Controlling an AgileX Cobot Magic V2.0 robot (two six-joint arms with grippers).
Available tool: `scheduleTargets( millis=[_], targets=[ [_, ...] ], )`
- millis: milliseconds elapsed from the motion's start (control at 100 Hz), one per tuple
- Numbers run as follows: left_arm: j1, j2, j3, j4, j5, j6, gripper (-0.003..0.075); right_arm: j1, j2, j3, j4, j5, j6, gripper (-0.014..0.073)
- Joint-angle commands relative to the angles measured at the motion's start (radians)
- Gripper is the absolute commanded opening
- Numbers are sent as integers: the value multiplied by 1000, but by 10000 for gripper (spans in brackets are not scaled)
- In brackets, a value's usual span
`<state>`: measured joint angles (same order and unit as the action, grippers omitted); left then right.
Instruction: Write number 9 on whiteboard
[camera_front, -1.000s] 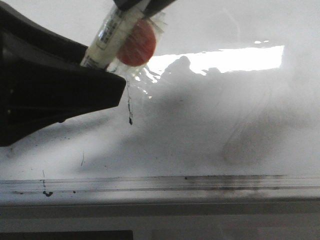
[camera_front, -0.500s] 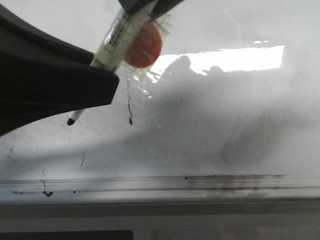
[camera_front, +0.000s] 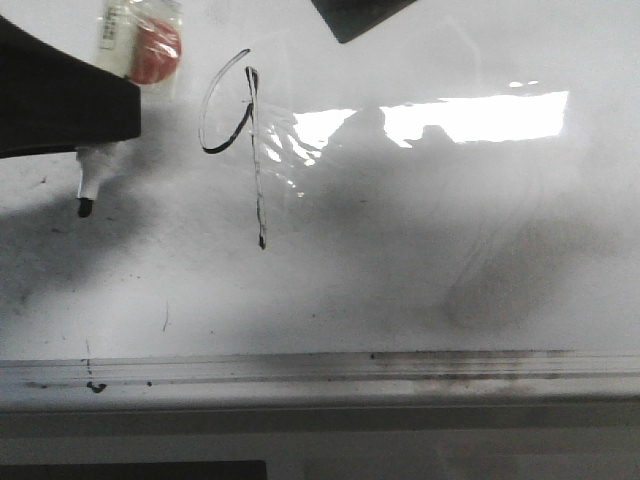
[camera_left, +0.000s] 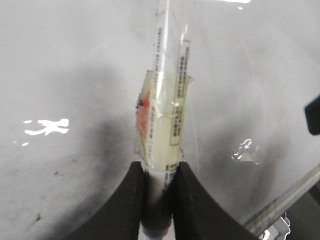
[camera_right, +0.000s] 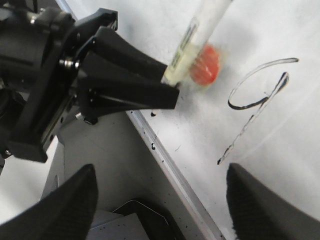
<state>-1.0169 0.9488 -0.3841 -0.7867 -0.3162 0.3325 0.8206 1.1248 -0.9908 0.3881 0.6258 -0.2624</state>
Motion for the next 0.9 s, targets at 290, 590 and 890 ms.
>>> scheduleTargets(
  millis=[290,590,890],
  targets=[
    [2,-13,-30,-436,-52,220,-20,-5,-14,-33,7,-29,9,418],
    [2,-13,5,-496,-64,224,-20,-5,-14,-33,7,-35,9,418],
    [2,-13,5,-496,-53,224,-13,-5,-14,-33,7,-43,9,418]
  ],
)
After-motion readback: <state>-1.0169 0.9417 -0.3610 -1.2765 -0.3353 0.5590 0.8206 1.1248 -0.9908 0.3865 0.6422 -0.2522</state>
